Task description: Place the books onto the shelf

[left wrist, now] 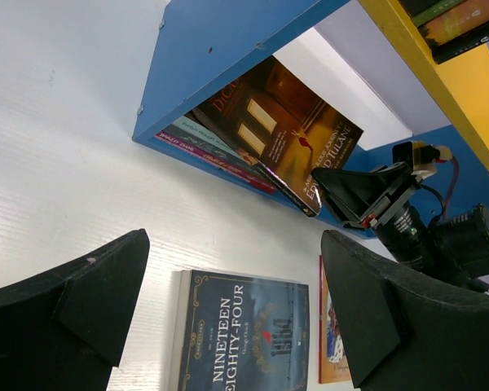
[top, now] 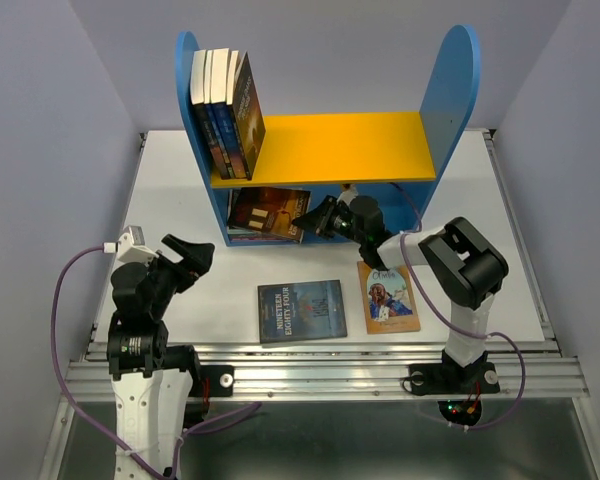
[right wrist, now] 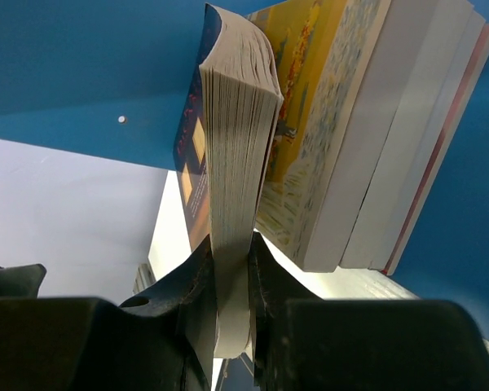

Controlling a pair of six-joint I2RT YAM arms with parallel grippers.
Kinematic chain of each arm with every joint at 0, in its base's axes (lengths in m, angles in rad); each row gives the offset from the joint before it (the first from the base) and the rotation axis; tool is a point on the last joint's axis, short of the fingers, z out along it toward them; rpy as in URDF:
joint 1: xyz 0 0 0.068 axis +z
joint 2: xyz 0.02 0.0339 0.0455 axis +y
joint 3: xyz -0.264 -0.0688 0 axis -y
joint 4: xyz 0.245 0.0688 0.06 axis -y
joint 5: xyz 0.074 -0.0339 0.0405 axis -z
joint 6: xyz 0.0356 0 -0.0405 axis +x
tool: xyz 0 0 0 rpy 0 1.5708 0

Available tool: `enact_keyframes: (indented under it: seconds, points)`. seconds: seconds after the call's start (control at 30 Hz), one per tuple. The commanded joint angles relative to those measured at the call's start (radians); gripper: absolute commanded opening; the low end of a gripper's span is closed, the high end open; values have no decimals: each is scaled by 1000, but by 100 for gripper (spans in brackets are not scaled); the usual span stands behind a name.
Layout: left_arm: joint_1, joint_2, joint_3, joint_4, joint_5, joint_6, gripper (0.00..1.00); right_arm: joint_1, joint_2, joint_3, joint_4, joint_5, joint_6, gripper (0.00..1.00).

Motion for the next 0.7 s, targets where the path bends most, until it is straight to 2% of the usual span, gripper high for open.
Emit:
enact_keyframes:
  seconds: [0.0,0.17,0.23,0.37,0.57,0.67]
  points:
    - [0,-13,-12,54,22,27,99,-19,11,66,-12,-76,-32,1]
    - [0,-7,-12,59,24,31,99,-28,26,114,-80,-113,-89,3]
    - [0,-7,-15,62,27,34,99,-28,29,137,-127,-105,-101,11]
    - [0,-5,-16,66,30,34,99,-28,21,154,-175,-44,-137,19]
    - [0,-7,-16,65,33,37,99,-28,12,154,-239,40,-146,44]
    - [0,-8,-18,66,33,39,99,-28,-8,132,-249,68,-150,48]
